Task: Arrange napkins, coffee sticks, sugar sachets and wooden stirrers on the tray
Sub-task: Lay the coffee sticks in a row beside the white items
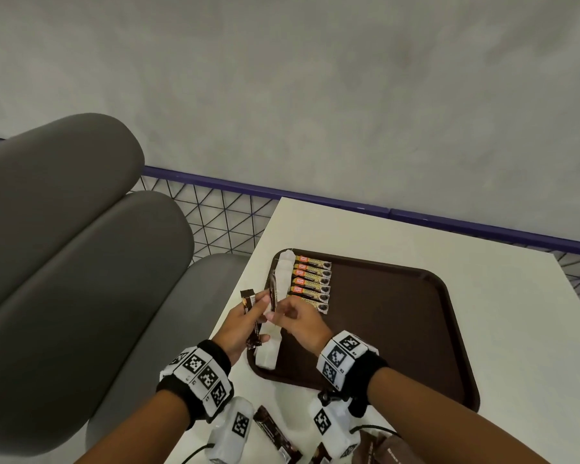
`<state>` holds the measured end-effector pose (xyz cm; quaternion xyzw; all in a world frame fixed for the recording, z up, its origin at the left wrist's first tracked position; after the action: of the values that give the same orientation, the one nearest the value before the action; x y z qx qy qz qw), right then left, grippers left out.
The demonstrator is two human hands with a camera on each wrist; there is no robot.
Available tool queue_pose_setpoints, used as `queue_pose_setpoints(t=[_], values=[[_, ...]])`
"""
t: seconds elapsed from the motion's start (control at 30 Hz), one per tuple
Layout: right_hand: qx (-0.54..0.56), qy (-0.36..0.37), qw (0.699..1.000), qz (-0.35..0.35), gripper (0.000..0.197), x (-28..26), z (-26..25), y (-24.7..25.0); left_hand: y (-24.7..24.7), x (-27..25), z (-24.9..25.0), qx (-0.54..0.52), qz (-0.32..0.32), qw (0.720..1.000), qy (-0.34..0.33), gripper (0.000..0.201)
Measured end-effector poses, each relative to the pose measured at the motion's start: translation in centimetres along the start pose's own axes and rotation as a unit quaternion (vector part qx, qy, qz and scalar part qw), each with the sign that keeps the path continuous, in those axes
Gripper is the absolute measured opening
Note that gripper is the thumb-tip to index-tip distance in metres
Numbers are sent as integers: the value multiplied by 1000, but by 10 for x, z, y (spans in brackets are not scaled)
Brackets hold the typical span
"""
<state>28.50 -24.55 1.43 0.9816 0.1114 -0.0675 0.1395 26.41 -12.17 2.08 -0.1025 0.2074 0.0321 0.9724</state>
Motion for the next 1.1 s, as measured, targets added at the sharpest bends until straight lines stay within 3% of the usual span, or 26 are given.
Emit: queue_pose_setpoints(t=[0.13,0.3,0.47,0.57,0.77,0.83,0.93,1.1], values=[[-23,-9,999,40,32,-1,1,17,6,1,7,-35,52,998,-2,32],[-52,-5,998,38,33,-4,-1,29,8,4,9,-13,70,997,-5,41],[-66,0,997,26,27,-7,-1,34,7,7,6,3,66,998,-14,27],[-26,-2,999,27,25,-5,2,40,11,12,3,31,62,998,-9,15],[181,-78,975,106,38,-4,12,45,8,13,-3,38,51,998,2,18],[179,-110,975,66,29,-4,12,37,3,13,-4,6,62,998,-6,16],[112,-100,989,-3,9,-4,10,24,-3,11,-4,7,58,998,-12,11],[166,-108,979,49,16,2,13,22,-11,5,-1,84,11,996,3,17]])
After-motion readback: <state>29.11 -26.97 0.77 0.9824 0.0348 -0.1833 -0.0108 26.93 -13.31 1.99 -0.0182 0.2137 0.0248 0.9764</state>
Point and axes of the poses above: each hand's wrist, its own x-axis towards the middle knuckle, its own y-axis out of the back of the hand, z = x × y, the point moved 4 cm from there along x, towards the middle knuckle, and after that the axes turned 4 degrees about z, right-handed, at the moved point
